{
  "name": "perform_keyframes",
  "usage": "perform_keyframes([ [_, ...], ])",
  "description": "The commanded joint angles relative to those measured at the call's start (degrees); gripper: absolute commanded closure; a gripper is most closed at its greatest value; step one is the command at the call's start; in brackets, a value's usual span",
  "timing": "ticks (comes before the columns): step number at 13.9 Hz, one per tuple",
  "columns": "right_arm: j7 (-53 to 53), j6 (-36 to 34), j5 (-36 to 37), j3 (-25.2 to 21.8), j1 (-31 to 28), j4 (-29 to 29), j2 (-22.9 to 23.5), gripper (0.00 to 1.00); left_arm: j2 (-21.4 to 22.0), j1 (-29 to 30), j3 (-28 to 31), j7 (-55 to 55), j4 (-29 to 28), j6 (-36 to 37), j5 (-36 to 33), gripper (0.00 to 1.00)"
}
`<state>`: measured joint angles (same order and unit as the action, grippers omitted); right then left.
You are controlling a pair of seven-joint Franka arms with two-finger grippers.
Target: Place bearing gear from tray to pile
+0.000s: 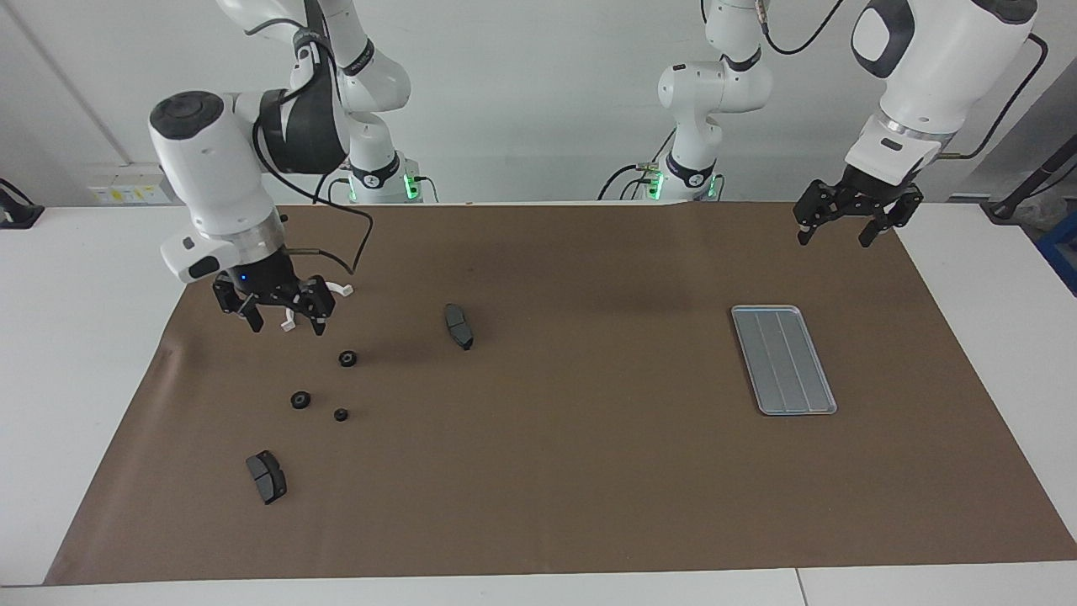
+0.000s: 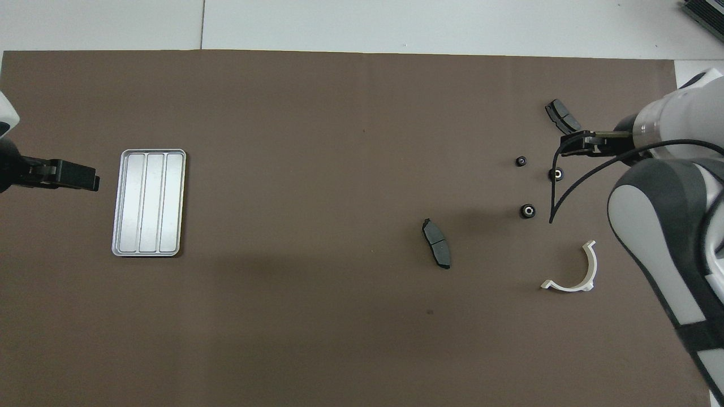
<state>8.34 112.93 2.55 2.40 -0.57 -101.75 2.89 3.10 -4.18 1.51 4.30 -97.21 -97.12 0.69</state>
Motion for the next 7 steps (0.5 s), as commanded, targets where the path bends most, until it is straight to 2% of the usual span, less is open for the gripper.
perform_keyframes([
  [1,1.2,-6.8,-0.2,-0.2,-0.4,2.8,-3.7,0.0,1.2,0.0,0.1,0.0,-1.4,-0.3,-0.7,0.0],
  [5,0.6,-21.1,-0.3,-1.2,-2.3,12.1,-3.7,0.0,1.2,0.0,0.1,0.0,-1.4,-0.3,-0.7,0.0],
  [7,0.2,-22.7,-0.3,-1.2,-2.8,12.1,-3.8,0.0,1.2,0.0,0.1,0.0,-1.4,-0.3,-0.7,0.0],
])
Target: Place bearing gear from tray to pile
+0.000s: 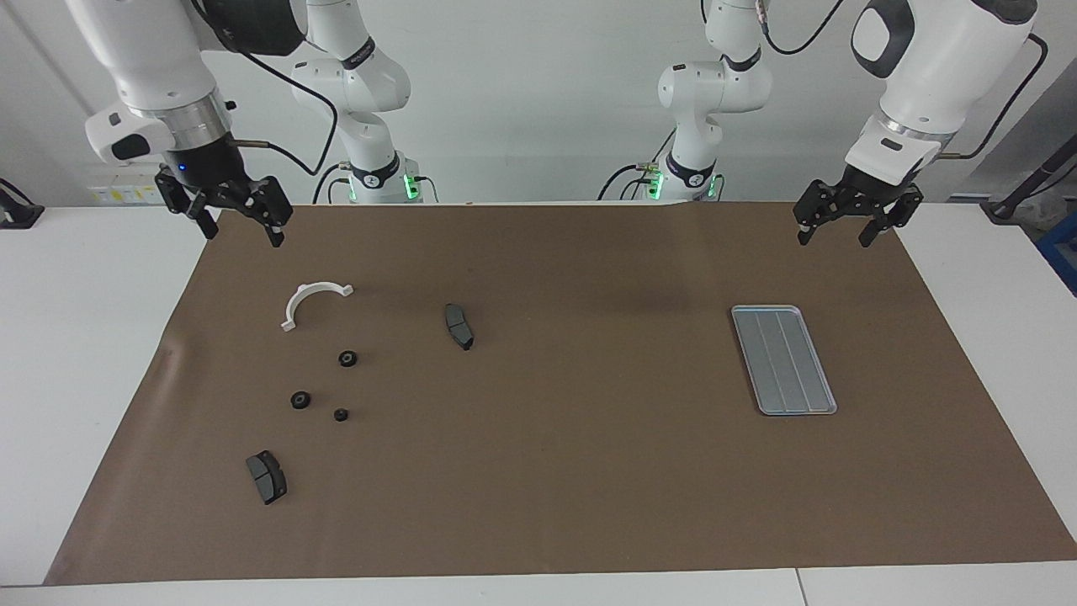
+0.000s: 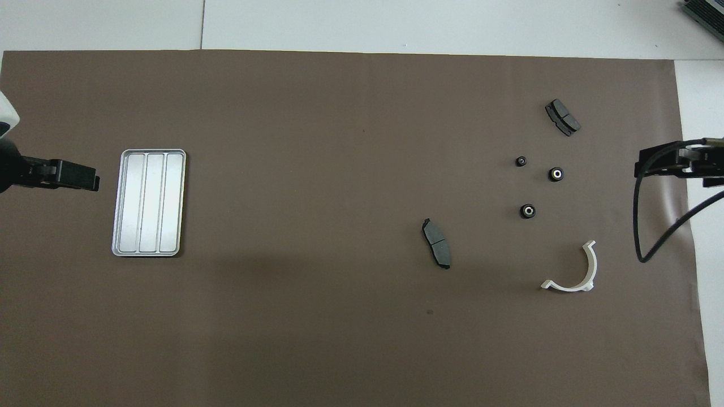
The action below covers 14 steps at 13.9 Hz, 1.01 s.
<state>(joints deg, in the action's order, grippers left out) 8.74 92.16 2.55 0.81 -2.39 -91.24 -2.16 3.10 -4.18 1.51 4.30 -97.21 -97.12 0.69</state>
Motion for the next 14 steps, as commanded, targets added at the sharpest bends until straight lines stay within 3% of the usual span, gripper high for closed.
perform_keyframes([
  [1,-0.7,-1.8,-0.3,0.4,-0.9,0.5,0.6,0.0,1.2,0.0,0.1,0.0,-1.4,-0.3,-0.7,0.0],
  [5,-2.7,-1.8,-0.4,-0.4,-0.1,-0.5,0.2,0.0,1.2,0.0,0.1,0.0,-1.4,-0.3,-0.7,0.0],
  [8,-2.6,-1.8,-1.4,-8.6,6.7,-0.5,0.3,0.0,1.2,0.0,0.1,0.0,-1.4,-0.3,-0.7,0.0],
  [12,-2.9,-3.3,-2.6,-8.3,5.8,-1.6,-0.6,0.0,1.2,0.0,0.1,0.0,-1.4,-0.3,-0.7,0.0],
  [14,-2.4,-3.7,-2.6,-5.7,4.2,-2.3,-0.9,0.0,1.2,0.0,0.1,0.0,-1.4,-0.3,-0.7,0.0],
])
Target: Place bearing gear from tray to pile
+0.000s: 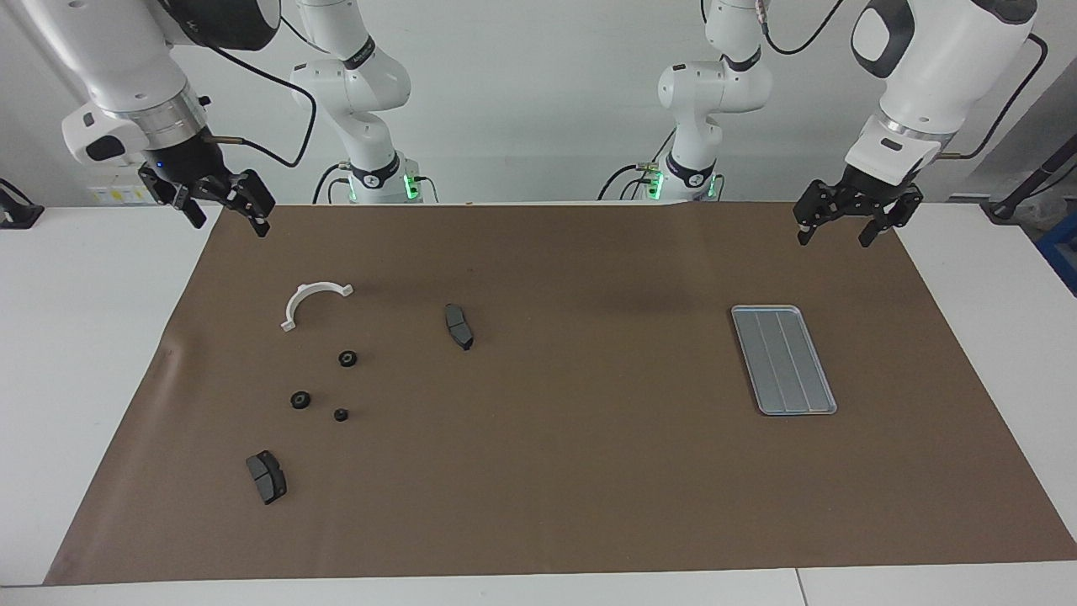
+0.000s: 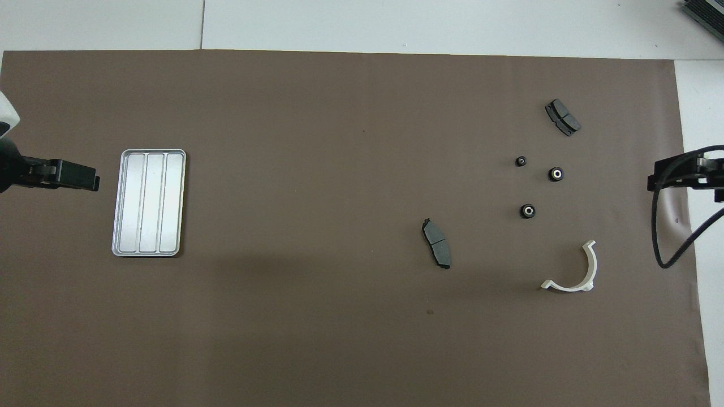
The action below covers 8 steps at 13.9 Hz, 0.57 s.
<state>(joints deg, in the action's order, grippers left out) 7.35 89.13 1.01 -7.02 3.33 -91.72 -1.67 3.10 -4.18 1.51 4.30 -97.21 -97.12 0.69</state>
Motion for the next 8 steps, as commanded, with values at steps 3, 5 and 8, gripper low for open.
perform_keyframes([
  [3,-0.7,-1.0,-0.9,2.5,-1.3,-2.8,-2.0,0.0,1.2,0.0,0.1,0.0,-1.4,-0.3,-0.7,0.0],
  [5,-0.6,-1.1,-0.9,2.5,-1.2,-3.9,-3.2,0.0,1.2,0.0,0.1,0.0,-1.4,-0.3,-0.7,0.0],
  [8,-0.5,-0.6,-0.7,1.4,1.1,-4.3,-3.6,0.0,1.2,0.0,0.1,0.0,-1.4,-0.3,-0.7,0.0],
])
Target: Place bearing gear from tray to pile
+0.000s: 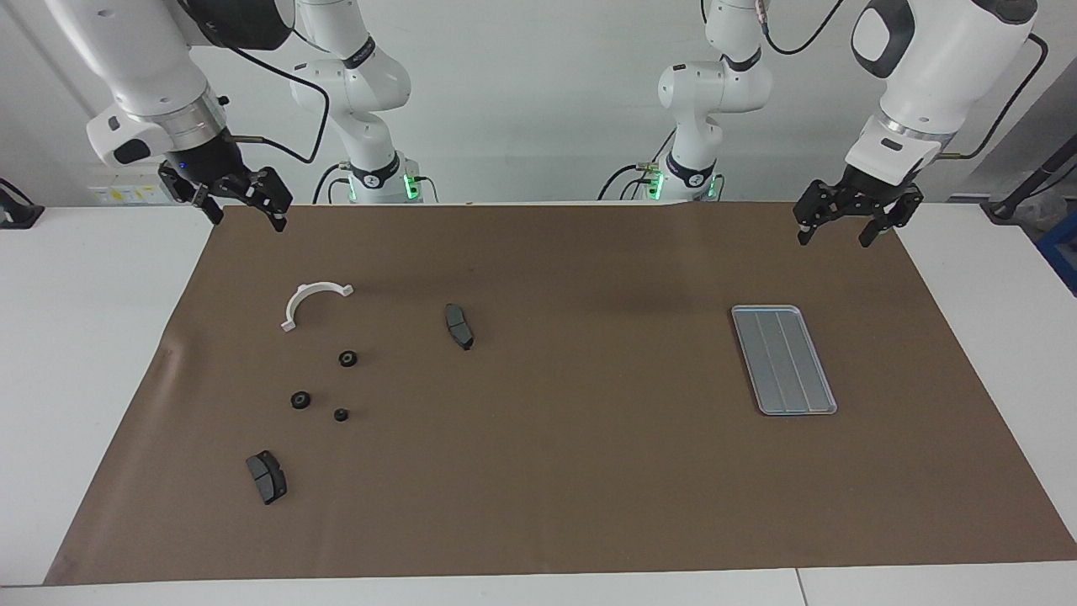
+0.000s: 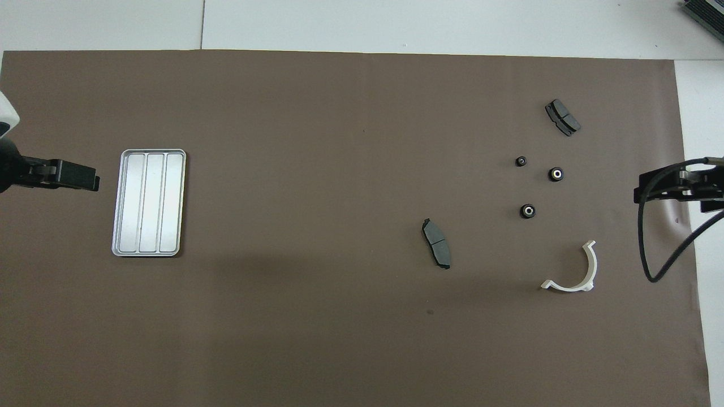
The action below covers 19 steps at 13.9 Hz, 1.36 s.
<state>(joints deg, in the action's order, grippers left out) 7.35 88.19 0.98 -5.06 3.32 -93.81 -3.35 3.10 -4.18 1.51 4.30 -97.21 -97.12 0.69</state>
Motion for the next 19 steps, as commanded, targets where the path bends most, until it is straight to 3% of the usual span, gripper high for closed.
perform_keyframes([
  [1,-0.5,0.7,0.1,-2.5,3.3,-2.2,-1.8,0.0,1.2,0.0,0.1,0.0,-1.3,-0.3,-0.7,0.0],
  [19,-4.4,1.9,0.4,-3.0,2.2,-1.7,-1.9,0.0,1.2,0.0,0.2,0.0,-1.3,-0.3,-0.7,0.0],
])
